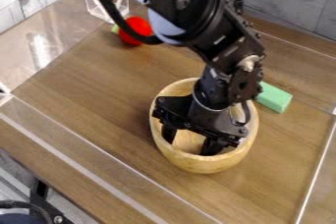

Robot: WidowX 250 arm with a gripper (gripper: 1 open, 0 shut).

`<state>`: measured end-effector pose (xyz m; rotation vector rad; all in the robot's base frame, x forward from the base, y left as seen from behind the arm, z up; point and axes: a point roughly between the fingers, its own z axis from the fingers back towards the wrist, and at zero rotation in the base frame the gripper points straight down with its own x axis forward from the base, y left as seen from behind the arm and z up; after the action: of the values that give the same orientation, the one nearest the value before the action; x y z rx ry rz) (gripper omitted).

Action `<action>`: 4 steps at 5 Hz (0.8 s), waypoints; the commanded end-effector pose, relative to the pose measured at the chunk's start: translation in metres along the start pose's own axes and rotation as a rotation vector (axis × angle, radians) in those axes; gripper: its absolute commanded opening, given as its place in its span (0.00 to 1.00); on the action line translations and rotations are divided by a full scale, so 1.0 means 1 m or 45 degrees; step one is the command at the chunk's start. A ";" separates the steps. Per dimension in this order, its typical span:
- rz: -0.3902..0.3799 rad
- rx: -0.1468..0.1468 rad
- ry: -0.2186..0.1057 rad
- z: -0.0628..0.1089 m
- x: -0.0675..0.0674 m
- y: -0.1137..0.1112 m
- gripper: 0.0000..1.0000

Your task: Move the red fruit to the right

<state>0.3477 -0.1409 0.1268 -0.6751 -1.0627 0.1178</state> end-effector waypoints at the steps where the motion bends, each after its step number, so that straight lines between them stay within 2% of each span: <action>1: 0.018 0.075 0.025 0.007 -0.019 0.014 0.00; 2: 0.027 0.107 0.013 0.010 -0.027 0.015 0.00; 4: 0.012 0.100 0.045 0.014 -0.030 0.024 0.00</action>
<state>0.3443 -0.1337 0.1275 -0.6543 -1.1097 0.1408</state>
